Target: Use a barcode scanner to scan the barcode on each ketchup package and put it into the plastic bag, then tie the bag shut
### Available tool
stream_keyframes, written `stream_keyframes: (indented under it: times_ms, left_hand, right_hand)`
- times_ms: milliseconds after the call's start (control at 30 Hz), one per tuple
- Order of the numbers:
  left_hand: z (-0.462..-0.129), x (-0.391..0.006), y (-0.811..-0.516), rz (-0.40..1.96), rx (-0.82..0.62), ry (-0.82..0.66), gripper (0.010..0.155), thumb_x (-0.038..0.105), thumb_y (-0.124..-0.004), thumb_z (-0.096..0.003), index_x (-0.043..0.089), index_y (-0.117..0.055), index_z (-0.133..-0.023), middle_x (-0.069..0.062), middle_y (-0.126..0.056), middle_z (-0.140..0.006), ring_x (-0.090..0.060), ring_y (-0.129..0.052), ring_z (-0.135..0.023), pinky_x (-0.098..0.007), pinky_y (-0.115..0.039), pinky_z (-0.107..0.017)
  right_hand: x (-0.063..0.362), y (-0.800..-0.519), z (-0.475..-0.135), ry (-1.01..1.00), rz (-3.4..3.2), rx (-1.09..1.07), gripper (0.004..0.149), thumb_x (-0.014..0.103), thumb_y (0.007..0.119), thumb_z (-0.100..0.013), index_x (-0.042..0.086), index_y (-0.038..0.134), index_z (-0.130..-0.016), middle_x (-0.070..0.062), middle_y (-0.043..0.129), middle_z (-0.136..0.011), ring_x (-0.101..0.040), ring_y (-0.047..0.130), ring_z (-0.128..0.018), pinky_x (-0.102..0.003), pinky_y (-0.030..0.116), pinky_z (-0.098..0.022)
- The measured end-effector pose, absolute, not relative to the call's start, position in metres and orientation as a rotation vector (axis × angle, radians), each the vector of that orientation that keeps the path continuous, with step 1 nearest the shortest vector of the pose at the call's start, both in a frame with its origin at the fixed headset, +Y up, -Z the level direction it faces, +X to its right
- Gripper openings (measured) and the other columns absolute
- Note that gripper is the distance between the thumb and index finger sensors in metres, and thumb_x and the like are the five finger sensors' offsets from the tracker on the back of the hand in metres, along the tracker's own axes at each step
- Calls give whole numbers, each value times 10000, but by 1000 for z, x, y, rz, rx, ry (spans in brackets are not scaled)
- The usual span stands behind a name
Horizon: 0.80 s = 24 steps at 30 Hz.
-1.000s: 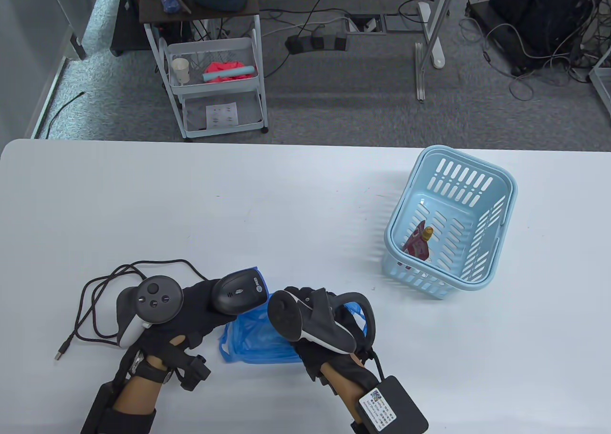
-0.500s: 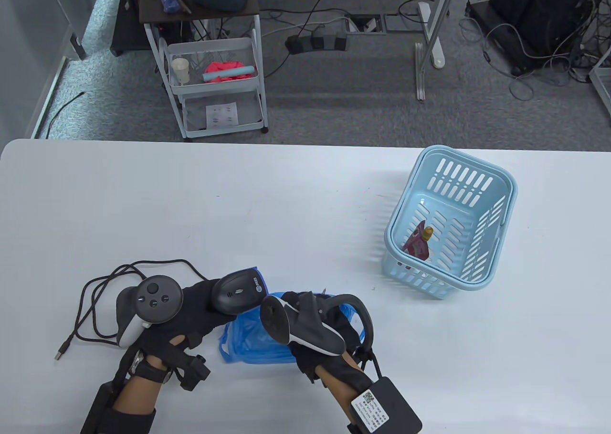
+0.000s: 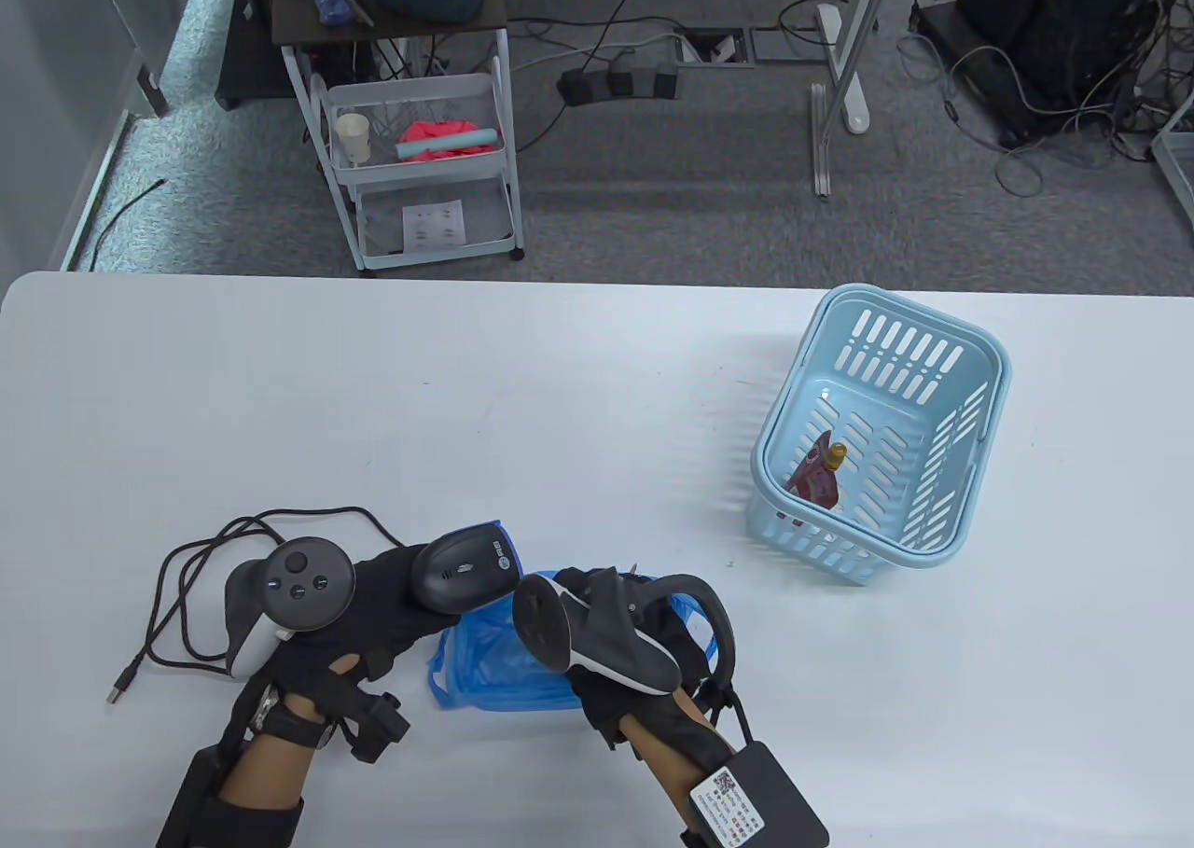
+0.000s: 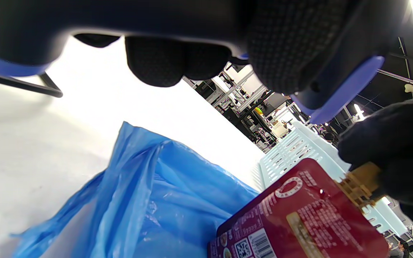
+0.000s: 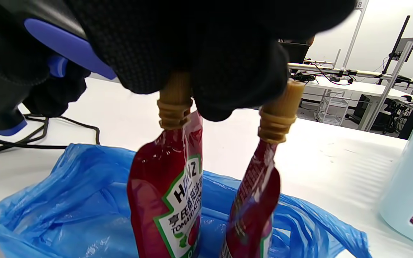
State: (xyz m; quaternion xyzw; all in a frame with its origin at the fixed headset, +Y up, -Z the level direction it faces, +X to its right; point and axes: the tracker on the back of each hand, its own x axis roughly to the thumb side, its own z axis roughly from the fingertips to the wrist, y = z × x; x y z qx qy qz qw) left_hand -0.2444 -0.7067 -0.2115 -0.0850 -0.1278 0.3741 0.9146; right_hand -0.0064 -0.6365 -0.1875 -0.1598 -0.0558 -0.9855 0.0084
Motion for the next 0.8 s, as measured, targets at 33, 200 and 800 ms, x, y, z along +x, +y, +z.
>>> stream_keyframes:
  times_ms: [33,200,800]
  left_hand:
    - [-211,-245,-707,770,-175,-263,516,460,-904,-425,275,-817,-899,19,-882,-875,-298,-969,-730,-524,-764,-618]
    - [-212,-245,-706,771,-173,-260,517,460,-905,-424,277,-816,-899,18,-881,-876,-298,-970,-729,-524,-765,-618]
    - [-212,-247,-706,770,-181,-246,517,459,-905,-424,274,-817,-899,18,-882,-875,-299,-970,-729,-525,-764,-618]
  right_hand:
    - [-6,-635,-187,-164,-3086,-498,461,291,873,-491,95,802,-902,-172,941,-770,-257,959,-441,-323,809,-278]
    - [0,-625,-187,-108,-3144,-499,465,299,865,-495,101,794,-910,-174,935,-782,-264,958,-452,-328,809,-285]
    - [64,-590,-210,98,-3300,-216,480,294,827,-515,113,753,-954,-199,877,-864,-343,931,-600,-400,801,-388]
